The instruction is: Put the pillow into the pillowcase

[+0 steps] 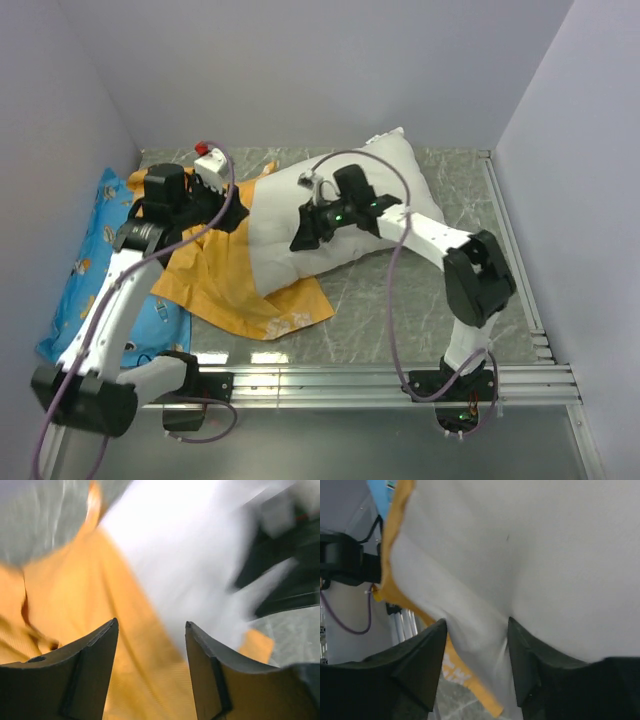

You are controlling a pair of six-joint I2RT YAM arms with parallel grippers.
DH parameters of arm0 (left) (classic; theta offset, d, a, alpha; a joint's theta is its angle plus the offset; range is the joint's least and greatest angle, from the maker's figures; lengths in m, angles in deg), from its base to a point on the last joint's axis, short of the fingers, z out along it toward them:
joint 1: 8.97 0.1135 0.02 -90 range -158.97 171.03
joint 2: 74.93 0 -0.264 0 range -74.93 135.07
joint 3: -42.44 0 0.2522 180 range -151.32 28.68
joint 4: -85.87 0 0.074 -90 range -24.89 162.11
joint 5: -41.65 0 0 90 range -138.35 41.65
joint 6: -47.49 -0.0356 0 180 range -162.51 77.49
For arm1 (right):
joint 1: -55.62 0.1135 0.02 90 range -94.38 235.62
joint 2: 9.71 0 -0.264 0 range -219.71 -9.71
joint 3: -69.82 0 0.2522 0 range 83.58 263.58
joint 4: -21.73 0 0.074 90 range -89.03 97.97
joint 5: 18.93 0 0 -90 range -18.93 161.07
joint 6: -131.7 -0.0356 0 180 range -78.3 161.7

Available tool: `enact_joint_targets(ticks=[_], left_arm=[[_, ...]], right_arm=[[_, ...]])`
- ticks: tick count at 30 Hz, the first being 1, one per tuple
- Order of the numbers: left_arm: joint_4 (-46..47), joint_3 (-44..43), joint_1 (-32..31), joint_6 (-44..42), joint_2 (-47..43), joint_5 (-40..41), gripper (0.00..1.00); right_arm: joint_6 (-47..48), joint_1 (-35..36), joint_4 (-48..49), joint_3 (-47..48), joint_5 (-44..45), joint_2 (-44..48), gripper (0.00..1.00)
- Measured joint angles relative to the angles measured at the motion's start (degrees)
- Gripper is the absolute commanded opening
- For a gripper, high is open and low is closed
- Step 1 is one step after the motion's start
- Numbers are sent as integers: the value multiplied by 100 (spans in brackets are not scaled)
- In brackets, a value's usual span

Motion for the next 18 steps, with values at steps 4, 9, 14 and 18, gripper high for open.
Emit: enact_joint_targets(ticks=[4,9,14,18], left_arm=[[-195,83,542,415,1058,127,61],[-42,15,310,710,2476,103,55],[503,-649,-302,820,3381,57,53],[699,-1598,-835,881,4262,-92,52]], right_arm=[[138,-544,-455,372,83,691,63],[787,-1056,-695,1309,1014,564,60],[1300,-1034,-918,1165,1532,-199,57],[1617,-1261,-837,146,1770,-81,57]])
